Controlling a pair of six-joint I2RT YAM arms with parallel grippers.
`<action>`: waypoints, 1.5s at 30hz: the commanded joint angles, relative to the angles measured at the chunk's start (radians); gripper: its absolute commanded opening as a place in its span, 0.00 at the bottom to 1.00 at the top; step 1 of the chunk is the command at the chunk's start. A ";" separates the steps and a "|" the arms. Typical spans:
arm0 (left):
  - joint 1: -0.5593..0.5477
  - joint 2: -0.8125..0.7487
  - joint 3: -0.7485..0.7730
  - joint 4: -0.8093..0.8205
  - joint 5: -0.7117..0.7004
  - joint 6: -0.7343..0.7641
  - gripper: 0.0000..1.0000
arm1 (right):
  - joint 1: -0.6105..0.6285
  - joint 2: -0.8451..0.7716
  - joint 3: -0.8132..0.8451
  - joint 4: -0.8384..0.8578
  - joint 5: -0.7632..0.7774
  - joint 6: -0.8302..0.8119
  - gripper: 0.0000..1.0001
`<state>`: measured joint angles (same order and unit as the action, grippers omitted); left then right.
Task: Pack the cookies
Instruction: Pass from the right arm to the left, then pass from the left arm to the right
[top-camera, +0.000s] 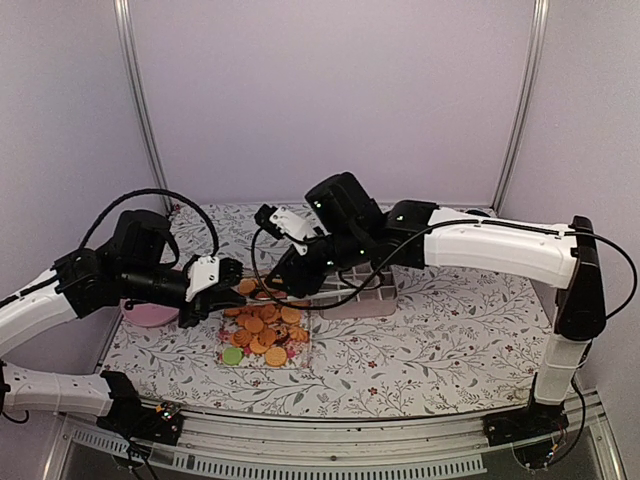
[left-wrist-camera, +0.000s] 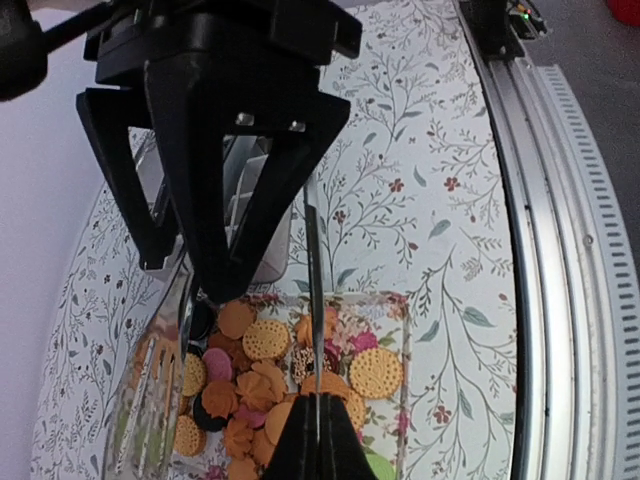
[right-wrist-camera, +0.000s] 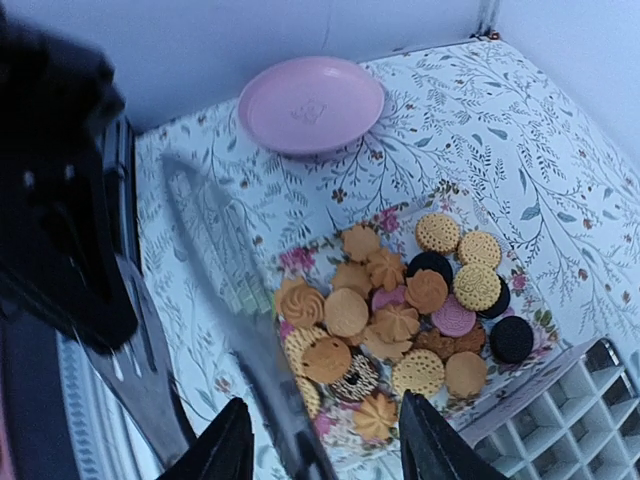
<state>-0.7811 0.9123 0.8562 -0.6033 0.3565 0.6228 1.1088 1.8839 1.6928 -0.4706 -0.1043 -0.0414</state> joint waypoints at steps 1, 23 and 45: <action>0.015 0.003 0.041 0.181 0.092 -0.128 0.00 | -0.071 -0.144 -0.059 0.207 -0.151 0.097 0.64; 0.241 0.081 0.070 0.597 0.536 -0.808 0.00 | -0.355 -0.513 -0.611 0.924 -0.553 0.458 0.99; 0.275 0.118 -0.027 0.853 0.584 -1.034 0.00 | -0.323 -0.276 -0.537 1.338 -0.590 0.609 0.89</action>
<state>-0.5179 1.0225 0.8410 0.1787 0.9352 -0.3912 0.7635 1.5749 1.1183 0.7654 -0.7540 0.5491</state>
